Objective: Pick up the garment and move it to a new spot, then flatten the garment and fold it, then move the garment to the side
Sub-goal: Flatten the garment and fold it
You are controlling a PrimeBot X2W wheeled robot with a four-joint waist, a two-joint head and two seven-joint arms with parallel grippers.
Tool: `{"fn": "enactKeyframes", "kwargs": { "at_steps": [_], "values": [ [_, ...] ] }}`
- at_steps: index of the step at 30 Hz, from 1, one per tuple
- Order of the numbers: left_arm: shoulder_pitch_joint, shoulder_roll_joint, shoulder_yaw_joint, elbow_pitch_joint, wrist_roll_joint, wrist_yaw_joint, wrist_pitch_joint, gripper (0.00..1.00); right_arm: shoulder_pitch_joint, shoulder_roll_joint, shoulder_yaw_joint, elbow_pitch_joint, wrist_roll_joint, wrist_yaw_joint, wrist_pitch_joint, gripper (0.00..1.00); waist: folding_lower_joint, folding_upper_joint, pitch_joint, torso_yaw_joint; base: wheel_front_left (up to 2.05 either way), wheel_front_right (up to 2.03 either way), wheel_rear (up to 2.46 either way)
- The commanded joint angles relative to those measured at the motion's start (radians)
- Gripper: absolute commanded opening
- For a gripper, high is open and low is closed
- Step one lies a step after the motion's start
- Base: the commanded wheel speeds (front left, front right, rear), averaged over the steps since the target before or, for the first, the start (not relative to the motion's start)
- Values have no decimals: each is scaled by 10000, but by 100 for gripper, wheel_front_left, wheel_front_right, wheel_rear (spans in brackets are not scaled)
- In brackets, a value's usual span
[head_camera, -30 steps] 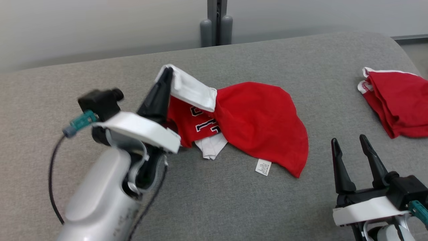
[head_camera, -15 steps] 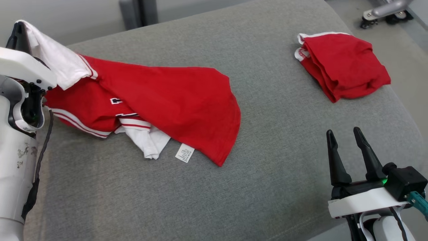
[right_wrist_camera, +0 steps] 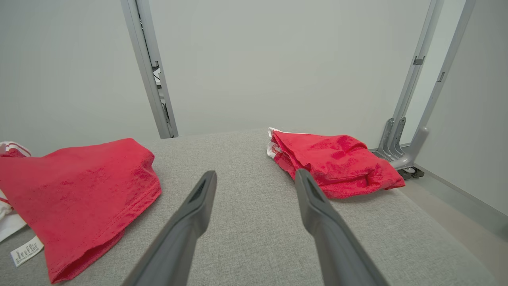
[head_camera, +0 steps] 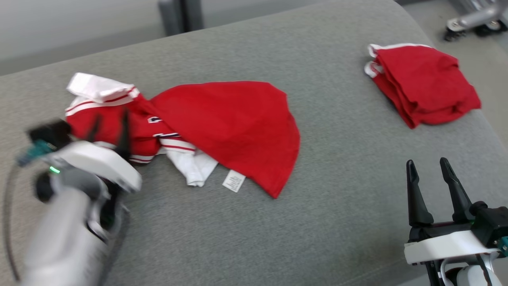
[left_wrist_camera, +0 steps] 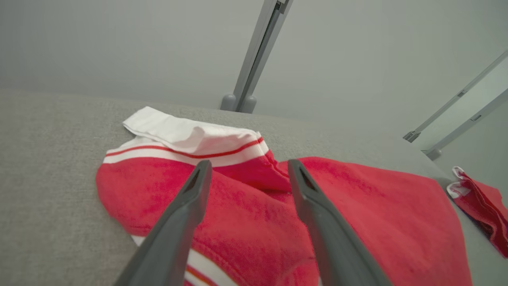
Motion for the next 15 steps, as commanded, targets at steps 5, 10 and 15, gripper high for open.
{"fn": "enactKeyframes", "kwargs": {
  "at_steps": [5,10,15],
  "values": [
    [1885,-732,-908,-1794,-304,376,1165,100,-8,-51,-16,-156,-254,-3,-2,100,0,-1,-184,801,0,0,0],
    [2278,-1315,-1425,-2084,-248,861,1675,100,-253,-51,122,-171,-292,-3,0,100,0,-1,-16,885,0,0,0],
    [2218,-1835,-1406,-2157,-792,765,1942,100,-170,-51,185,-112,-186,-3,-2,100,0,-1,32,612,0,0,0]
  ]
}}
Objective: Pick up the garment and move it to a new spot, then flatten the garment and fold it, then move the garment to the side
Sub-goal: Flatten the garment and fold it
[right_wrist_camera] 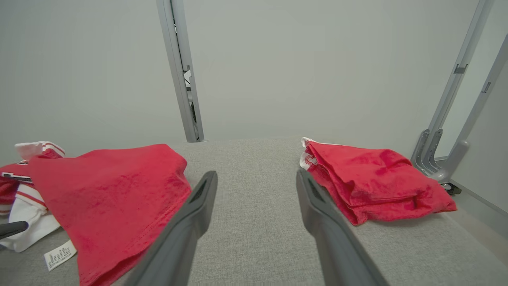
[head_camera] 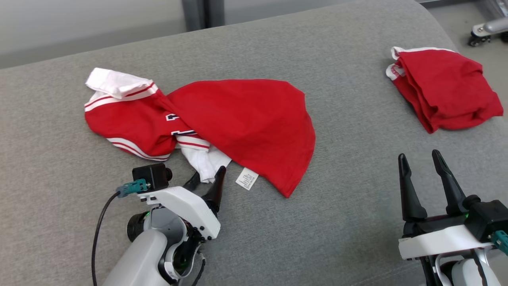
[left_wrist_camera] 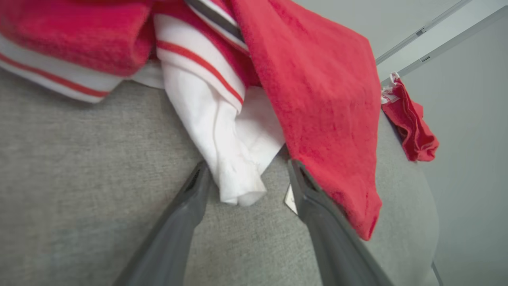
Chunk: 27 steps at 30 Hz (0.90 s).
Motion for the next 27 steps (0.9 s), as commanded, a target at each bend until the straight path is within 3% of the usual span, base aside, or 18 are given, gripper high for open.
{"fn": "enactKeyframes", "kwargs": {
  "at_steps": [1,6,7,8,13,17,20,21,22,27],
  "values": [
    [-100,95,121,-10,-75,-26,-17,100,108,-57,-9,26,26,-3,-2,100,0,0,21,-129,0,0,0],
    [-144,1,252,215,-338,-8,25,100,238,-54,-95,58,182,-3,-2,100,0,0,54,-334,0,0,0],
    [-169,60,282,281,-316,-37,-41,28,264,-54,-102,63,205,-3,-2,100,0,0,57,-360,0,0,0],
    [-189,109,304,350,-299,-94,-93,0,273,-54,-105,73,210,-3,-2,100,0,0,57,-380,0,0,0],
    [-338,129,490,-159,-495,-447,-426,0,315,-54,-251,68,288,-3,-2,100,0,0,-45,-242,0,0,0],
    [99,246,685,-2029,-776,-528,-404,0,414,-54,-338,39,262,-3,-2,100,0,0,-194,98,0,0,0],
    [632,571,806,-4064,-912,-267,-119,0,519,-53,-398,5,237,-3,-2,100,0,0,-286,410,0,0,0],
    [1020,810,887,-5390,-973,9,129,0,554,-56,-432,-12,225,-3,-2,100,0,0,-301,617,0,0,0],
    [1020,810,887,-5390,-973,9,129,0,554,-56,-432,-12,225,-3,-2,100,0,0,-301,617,0,0,0],
    [2061,1628,1089,-7946,-797,804,764,0,561,-58,-498,-50,175,-3,-4,100,0,0,-349,1048,0,0,0]
  ]
}}
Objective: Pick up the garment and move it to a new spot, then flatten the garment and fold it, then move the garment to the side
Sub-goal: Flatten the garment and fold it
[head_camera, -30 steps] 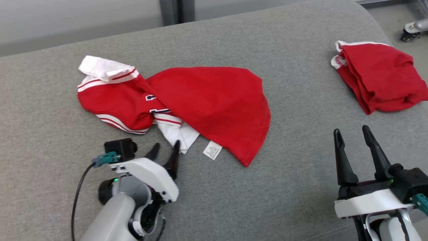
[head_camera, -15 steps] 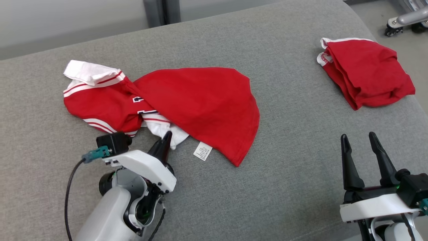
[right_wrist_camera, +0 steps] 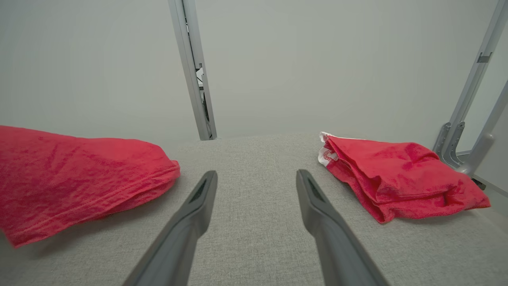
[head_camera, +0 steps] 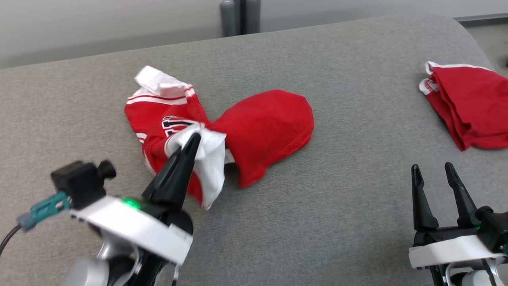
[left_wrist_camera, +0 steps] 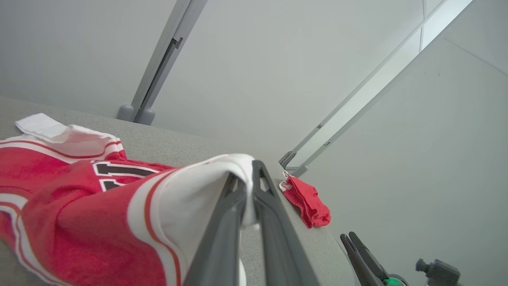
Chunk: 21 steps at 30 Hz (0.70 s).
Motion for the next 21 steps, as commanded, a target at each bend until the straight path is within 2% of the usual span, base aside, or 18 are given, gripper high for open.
{"fn": "enactKeyframes", "kwargs": {
  "at_steps": [1,2,3,6,8,10,11,12,13,17,21],
  "values": [
    [-68,-86,5,285,12,-85,-95,0,47,-52,-24,-34,-28,-3,-2,100,0,0,-21,56,0,0,0],
    [591,237,66,-401,38,274,181,0,11,-53,-47,-33,-52,-3,0,100,0,0,-30,152,0,0,0],
    [982,343,125,-633,-83,434,278,0,11,-55,-89,-42,-57,-1,0,100,0,0,-35,203,0,0,0],
    [2263,722,550,-580,-350,834,326,0,88,-50,-183,-77,-80,-3,0,100,0,0,-46,379,0,0,0],
    [2971,825,706,-114,-406,965,220,0,121,-49,-191,-66,-87,-3,0,100,0,0,-42,497,0,0,0],
    [3391,845,835,564,-512,907,46,0,153,-58,-205,-45,-99,-1,0,100,0,0,-42,614,0,0,0],
    [3448,801,940,944,-460,920,-147,24,169,-52,-180,-24,-100,-3,0,100,0,0,-44,671,0,0,0],
    [3499,787,914,1370,-328,909,-293,77,176,-49,-135,2,-136,-1,0,100,0,0,-47,715,0,0,0],
    [3512,811,790,1739,-176,883,-343,100,159,-49,-91,14,-153,-1,-2,100,0,0,-47,735,0,0,0],
    [3304,1126,394,2366,642,1029,-455,100,26,-58,-70,-12,-230,-3,0,100,0,0,-62,752,0,0,0],
    [3024,1425,471,1485,1356,1484,-638,100,74,-56,-165,-75,-305,-3,0,100,0,0,-88,730,0,0,0]
  ]
}}
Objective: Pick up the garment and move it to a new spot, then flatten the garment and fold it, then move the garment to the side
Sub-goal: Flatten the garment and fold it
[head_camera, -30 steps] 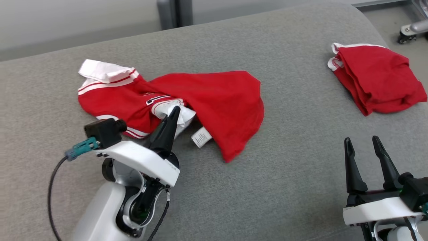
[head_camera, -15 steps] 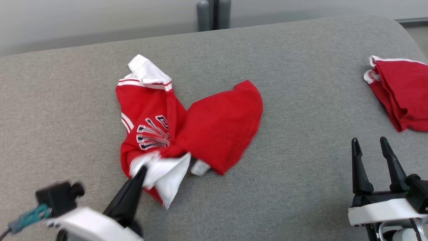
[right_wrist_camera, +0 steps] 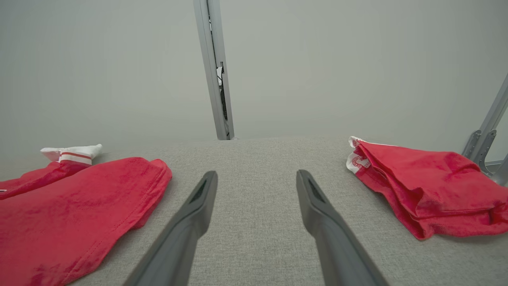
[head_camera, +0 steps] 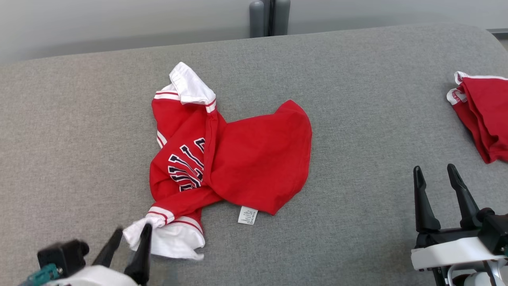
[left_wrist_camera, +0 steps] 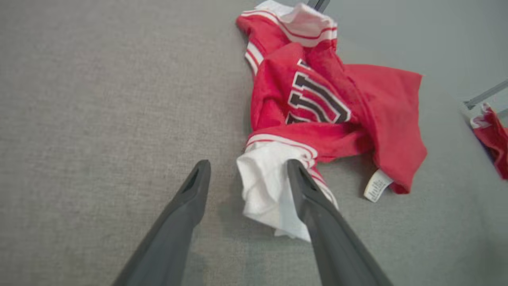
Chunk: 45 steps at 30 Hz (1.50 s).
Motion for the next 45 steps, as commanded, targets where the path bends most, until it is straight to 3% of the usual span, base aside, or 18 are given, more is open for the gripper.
{"fn": "enactKeyframes", "kwargs": {
  "at_steps": [1,5,7,12,16,29,30,33,39,45],
  "values": [
    [-393,20,-6,-692,186,86,-59,100,30,-62,-76,-62,-95,-3,0,100,0,0,-11,-22,0,0,0],
    [-1001,80,-649,-1909,607,34,454,100,22,-58,17,-9,-64,-3,0,100,0,0,8,-191,0,0,0],
    [-1454,-305,-1055,-2066,492,-46,717,100,-61,-64,63,23,16,-3,0,100,0,0,15,-301,0,0,0],
    [-2188,-962,-1597,-417,342,-87,1046,100,-186,-62,339,88,169,-3,0,100,0,0,56,-789,0,0,0],
    [-2268,-1282,-1524,924,274,-83,733,100,-154,-58,309,138,228,-3,-1,100,0,0,25,-1257,0,0,0],
    [-2365,-1769,-1235,2183,-332,-656,69,100,-17,-55,304,205,271,-1,0,100,0,0,-137,-1919,0,0,0],
    [-2357,-1844,-1239,2250,-421,-720,45,93,-16,-58,303,192,280,-3,-1,100,0,0,-144,-1945,0,0,0],
    [-2383,-1955,-1273,2457,-591,-936,11,47,-5,-56,317,179,282,-3,-1,100,0,0,-139,-2020,0,0,0],
    [-2749,-2343,-1381,3092,-889,-1401,-49,0,-59,-56,354,201,278,-3,0,100,0,0,-80,-2183,0,0,0],
    [-3284,-2633,-1474,3455,-945,-1875,-285,0,-133,-58,353,179,291,-3,-1,100,0,0,-26,-2485,0,0,0]
  ]
}}
